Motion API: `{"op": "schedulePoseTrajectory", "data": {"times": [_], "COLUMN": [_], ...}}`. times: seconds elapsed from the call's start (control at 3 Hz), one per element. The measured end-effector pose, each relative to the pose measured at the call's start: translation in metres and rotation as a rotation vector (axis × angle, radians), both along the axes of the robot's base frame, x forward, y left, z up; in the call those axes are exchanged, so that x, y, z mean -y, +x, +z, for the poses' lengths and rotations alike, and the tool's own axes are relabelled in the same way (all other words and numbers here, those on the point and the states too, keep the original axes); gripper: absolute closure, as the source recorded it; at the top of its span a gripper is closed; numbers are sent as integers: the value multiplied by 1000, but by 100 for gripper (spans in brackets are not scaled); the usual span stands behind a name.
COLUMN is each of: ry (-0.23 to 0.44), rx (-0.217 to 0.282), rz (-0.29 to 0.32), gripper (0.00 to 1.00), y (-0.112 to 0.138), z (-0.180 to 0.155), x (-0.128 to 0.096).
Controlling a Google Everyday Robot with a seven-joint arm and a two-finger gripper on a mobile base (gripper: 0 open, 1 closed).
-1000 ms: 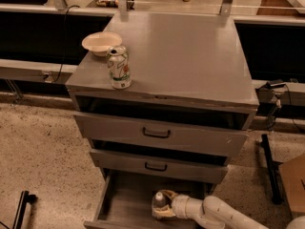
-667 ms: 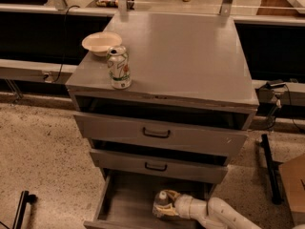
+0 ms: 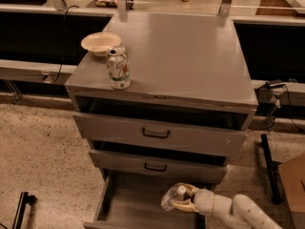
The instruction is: Pick blue plastic bottle from bottom drawer and place on counter
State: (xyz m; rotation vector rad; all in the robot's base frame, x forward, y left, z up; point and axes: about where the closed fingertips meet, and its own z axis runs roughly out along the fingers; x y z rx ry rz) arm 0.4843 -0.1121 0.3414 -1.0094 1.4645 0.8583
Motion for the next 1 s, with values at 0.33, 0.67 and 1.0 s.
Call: {"op": "schedulePoseTrajectory", "data": {"times": [0.33, 0.67, 1.0], "ry": [9, -22, -81], "rx": [70, 97, 112], "rz": [178, 284, 345], "gripper": [100, 100, 100], "y": [-56, -97, -110], "z": [102, 187, 272], "x": [2, 5, 9]}}
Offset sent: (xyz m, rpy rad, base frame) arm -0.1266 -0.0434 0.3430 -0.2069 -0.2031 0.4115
